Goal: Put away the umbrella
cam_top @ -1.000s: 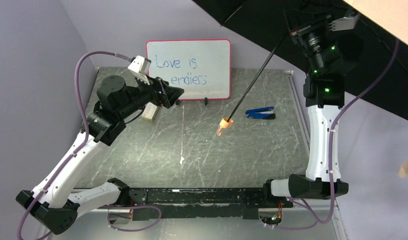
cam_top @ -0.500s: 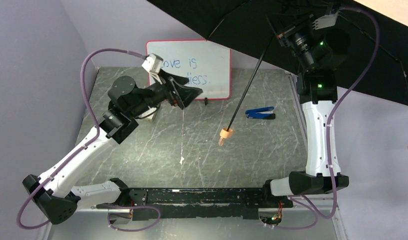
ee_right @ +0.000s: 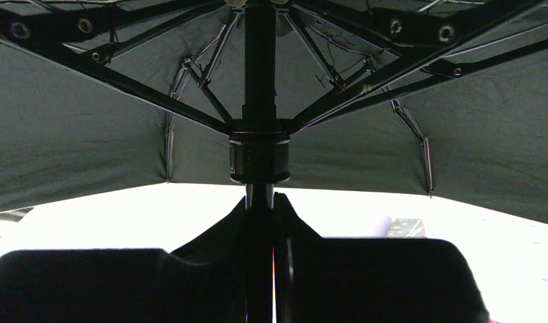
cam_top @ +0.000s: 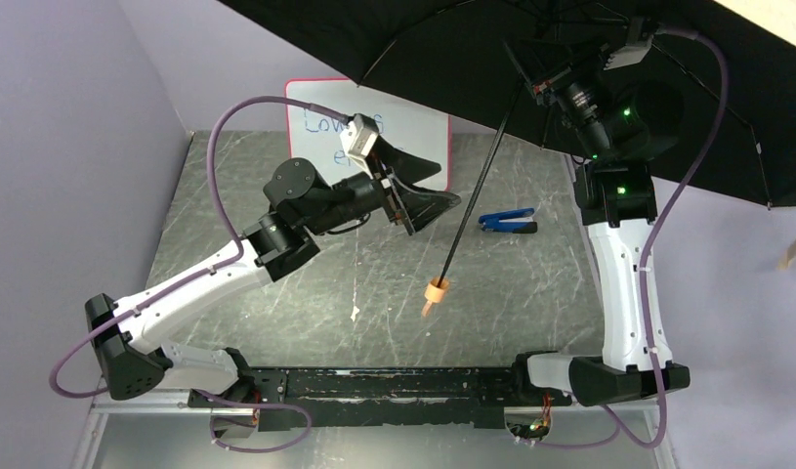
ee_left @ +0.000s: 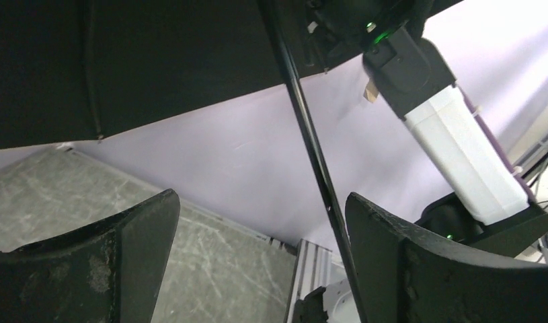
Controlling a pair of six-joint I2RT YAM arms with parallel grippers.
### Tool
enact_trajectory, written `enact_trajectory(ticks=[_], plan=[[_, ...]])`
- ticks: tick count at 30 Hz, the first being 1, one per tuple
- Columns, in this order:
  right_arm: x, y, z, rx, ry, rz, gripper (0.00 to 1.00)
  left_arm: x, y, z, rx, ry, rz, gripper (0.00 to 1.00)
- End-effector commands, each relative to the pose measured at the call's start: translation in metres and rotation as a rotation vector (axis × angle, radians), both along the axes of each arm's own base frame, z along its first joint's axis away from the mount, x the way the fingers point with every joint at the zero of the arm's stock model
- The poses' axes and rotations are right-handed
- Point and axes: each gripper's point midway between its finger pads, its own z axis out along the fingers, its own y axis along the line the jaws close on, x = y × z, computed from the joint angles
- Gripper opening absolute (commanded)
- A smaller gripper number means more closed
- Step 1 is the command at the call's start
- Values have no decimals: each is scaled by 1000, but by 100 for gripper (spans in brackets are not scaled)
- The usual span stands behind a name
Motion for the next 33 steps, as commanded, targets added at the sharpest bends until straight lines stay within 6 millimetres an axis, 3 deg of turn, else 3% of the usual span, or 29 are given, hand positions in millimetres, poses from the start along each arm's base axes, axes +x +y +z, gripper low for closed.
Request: enact_trajectory(ticks=[1,9,17,26,33], plan=[[-27,12,24,18,-104,58,0,-12,-7,44,-140,-64,-26,96],[-38,34,21,23,-130,129,0,-6,-40,33,-97,-33,-34,93],[-50,55,18,26,-171,208,0,-11,-62,33,-98,-37,-107,80],[-62,75,12,18,-205,271,0,-4,-66,44,-128,-52,-87,79],[-68,84,5,4,-215,300,0,7,-64,54,-149,-58,-25,71]])
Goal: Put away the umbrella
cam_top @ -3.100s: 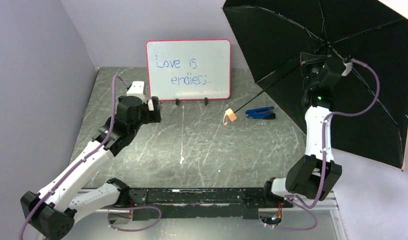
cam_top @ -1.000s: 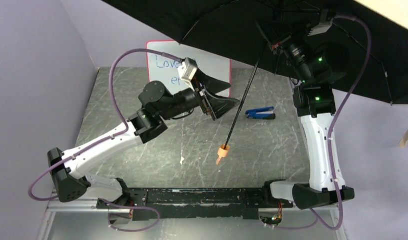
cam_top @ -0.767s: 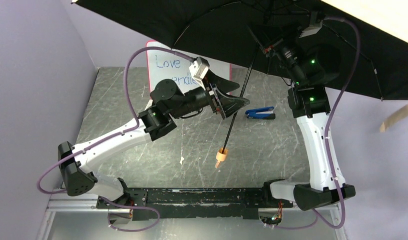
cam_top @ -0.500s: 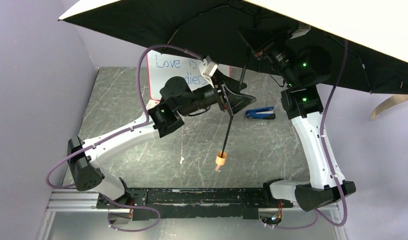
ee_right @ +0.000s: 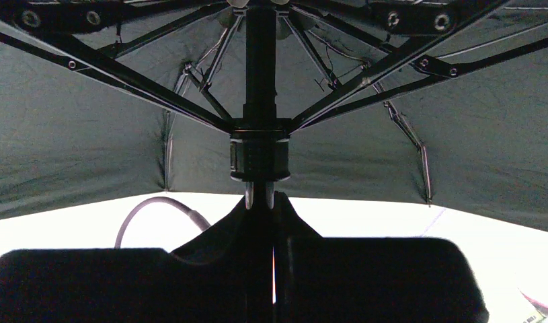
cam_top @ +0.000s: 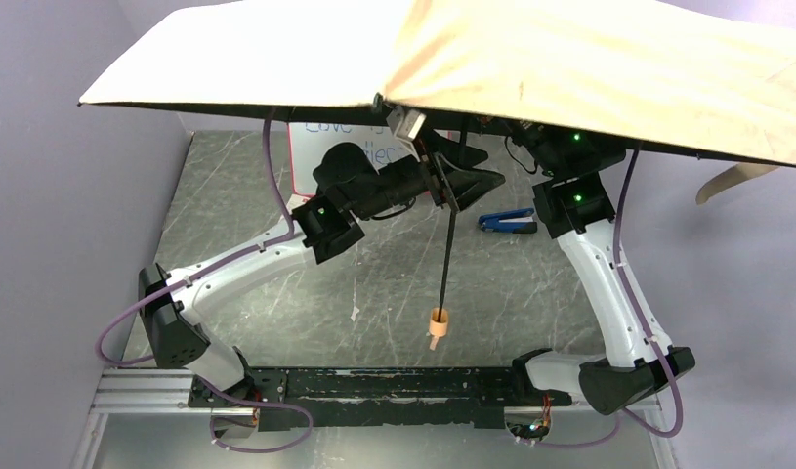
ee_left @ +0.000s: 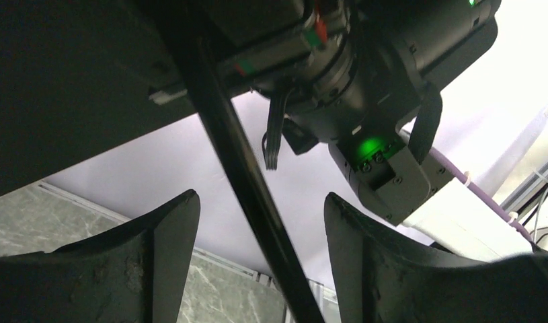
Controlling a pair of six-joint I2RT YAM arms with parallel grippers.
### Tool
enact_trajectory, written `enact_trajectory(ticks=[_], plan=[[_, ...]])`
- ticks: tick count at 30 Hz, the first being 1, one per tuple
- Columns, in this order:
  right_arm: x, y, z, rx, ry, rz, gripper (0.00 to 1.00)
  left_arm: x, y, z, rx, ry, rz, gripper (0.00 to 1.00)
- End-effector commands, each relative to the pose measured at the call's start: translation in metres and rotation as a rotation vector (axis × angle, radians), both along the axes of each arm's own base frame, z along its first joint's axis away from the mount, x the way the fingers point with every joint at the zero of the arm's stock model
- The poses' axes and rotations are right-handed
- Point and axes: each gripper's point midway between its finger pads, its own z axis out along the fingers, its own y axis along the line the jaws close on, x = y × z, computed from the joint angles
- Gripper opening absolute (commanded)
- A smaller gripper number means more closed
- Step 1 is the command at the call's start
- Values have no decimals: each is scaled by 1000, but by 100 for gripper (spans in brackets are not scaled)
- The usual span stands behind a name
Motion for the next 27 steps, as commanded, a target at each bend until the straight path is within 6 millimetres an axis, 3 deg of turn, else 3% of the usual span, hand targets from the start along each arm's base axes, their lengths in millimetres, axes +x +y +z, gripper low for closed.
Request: enact_trajectory(ticks=[1,3,9,11,13,15,21,27], plan=[[-27,-2,21,23,-119,22,0,1,5,31,-77,-48,36,71],[-27,1,18,21,-120,31,0,3,5,31,-73,-47,42,69],[-30,4,17,10,-131,37,0,6,8,30,-75,-43,64,41],[-31,4,15,0,-132,32,0,6,10,32,-75,-44,71,27],[-30,3,13,-9,-128,19,0,10,11,31,-64,-36,87,6],[-28,1,9,-20,-124,-3,1,12,14,32,-58,-37,106,5],[-21,-10,-5,-64,-104,-106,36,21,35,38,-60,-22,205,5],[-13,-12,-27,-105,-75,-143,59,28,57,51,-62,-6,297,5]])
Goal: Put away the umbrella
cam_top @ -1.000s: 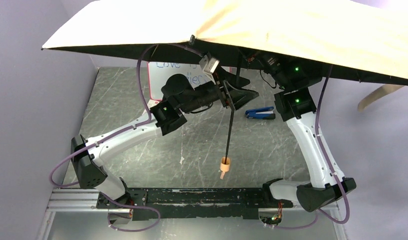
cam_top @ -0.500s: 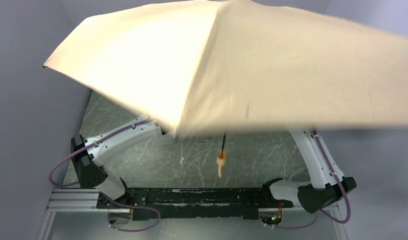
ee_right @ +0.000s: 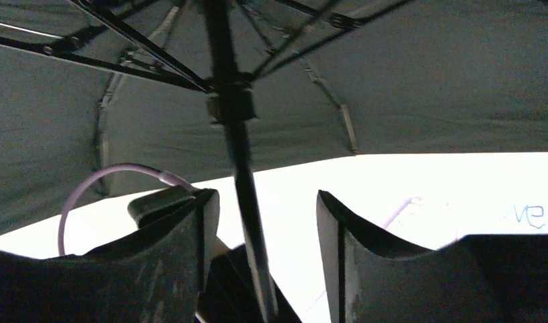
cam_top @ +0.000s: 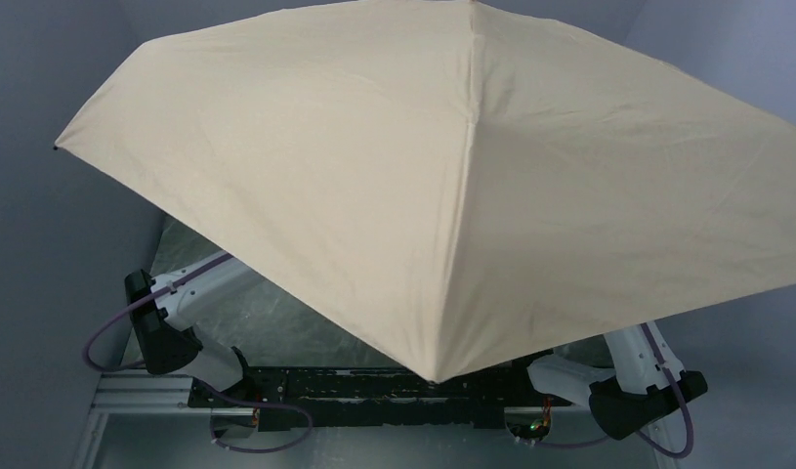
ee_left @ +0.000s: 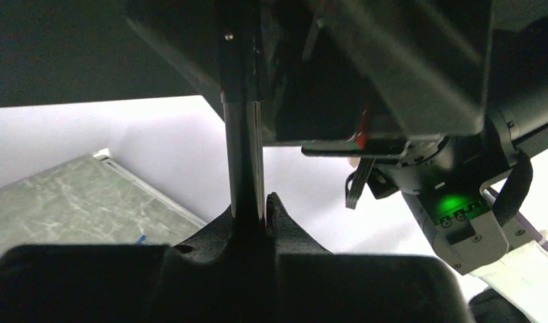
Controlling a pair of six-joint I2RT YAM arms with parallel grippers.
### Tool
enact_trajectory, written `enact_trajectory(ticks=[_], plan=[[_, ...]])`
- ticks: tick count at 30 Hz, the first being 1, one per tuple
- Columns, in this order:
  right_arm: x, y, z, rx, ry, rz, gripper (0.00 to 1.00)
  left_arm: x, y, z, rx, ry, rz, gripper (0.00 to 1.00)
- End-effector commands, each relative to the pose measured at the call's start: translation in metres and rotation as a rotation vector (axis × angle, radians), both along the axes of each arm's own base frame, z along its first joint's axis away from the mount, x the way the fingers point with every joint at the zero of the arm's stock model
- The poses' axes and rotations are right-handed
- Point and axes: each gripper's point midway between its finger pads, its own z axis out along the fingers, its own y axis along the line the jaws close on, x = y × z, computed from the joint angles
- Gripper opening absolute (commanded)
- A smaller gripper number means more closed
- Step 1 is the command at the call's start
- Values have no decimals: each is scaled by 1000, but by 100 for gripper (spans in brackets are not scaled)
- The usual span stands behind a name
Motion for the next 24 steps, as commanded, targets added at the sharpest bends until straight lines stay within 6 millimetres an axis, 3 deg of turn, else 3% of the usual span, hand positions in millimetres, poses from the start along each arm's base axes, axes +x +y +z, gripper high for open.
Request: enact_trajectory(ticks=[1,6,14,24], plan=[[7,-4,-15,-31,17,-53,61,7,44,49,-84,-57,150,5],[6,-9,-10,-22,-26,-91,67,20,51,40,-3,-50,237,5],[2,-9,23,50,-151,-70,75,26,49,21,58,-23,261,5],[27,3,27,62,-143,-53,76,27,45,9,92,-15,259,5]])
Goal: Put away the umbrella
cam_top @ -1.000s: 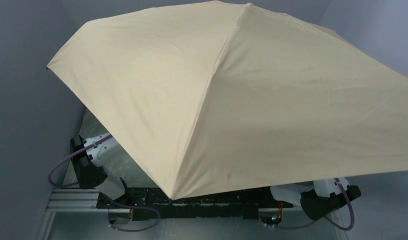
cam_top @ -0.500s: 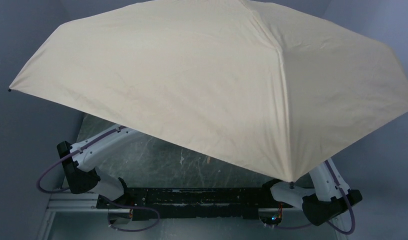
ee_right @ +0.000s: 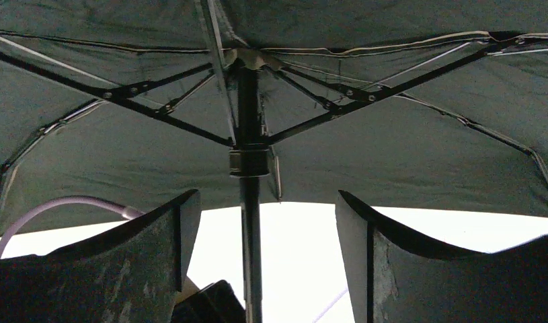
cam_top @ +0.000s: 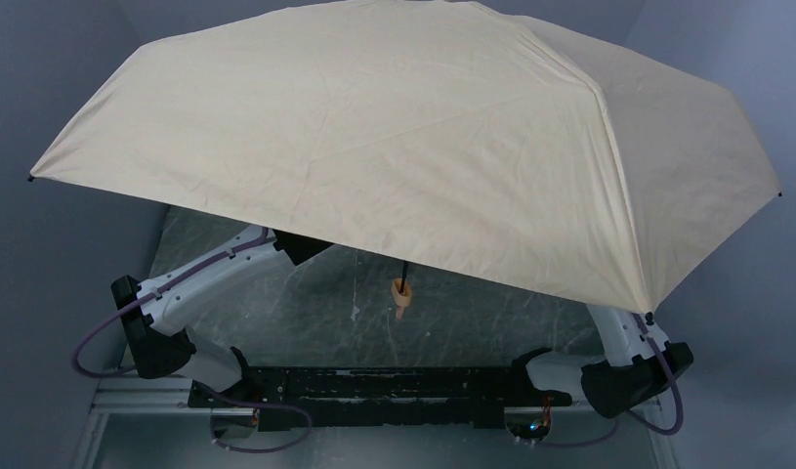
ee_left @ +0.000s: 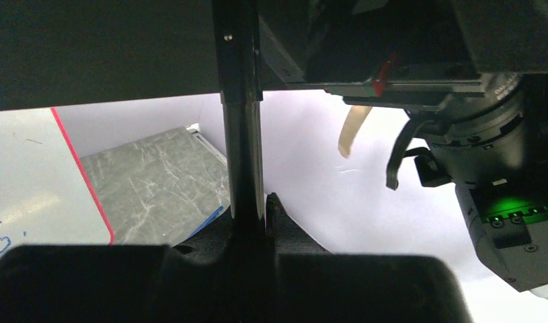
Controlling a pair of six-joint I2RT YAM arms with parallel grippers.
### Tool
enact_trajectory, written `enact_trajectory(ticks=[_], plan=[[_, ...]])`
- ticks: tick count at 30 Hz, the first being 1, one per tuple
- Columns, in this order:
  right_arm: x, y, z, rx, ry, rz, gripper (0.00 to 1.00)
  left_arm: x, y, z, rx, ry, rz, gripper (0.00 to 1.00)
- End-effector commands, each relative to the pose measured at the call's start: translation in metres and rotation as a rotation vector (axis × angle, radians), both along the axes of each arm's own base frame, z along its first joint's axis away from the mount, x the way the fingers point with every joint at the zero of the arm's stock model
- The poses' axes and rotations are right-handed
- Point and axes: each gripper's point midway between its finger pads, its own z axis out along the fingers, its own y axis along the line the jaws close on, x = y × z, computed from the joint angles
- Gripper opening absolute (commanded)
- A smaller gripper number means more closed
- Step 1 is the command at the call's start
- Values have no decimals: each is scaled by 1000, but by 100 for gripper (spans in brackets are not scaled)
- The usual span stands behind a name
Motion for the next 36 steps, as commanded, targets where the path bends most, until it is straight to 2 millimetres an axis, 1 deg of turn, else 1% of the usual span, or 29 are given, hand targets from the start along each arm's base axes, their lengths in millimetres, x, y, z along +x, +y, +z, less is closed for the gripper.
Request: enact_trajectory(ticks=[1,3,6,8,13,19,21,26,32,34,36], plan=[[-3,1,20,37,-53,15,76,-4,8,25,-38,-55,6,5],[4,2,18,41,-41,9,76,-3,6,23,-32,-54,7,5],[8,1,18,59,-51,-4,75,0,5,20,-32,-44,16,5],[8,-2,17,68,-70,-26,75,2,7,21,-38,-37,30,5],[9,-5,6,71,-98,-72,76,7,14,26,-56,-27,73,5],[4,9,-1,57,-102,-64,76,11,18,22,-54,-12,107,5],[-1,13,-4,62,-110,-62,77,7,16,25,-62,-15,80,5],[-12,21,-12,76,-136,-8,77,-11,9,37,-118,-30,-30,5],[-26,21,-16,103,-163,45,76,-28,13,54,-186,-40,-108,5],[-30,18,-13,114,-175,43,76,-30,15,55,-198,-39,-117,5],[-34,16,-5,125,-192,43,76,-32,15,54,-198,-36,-122,5]])
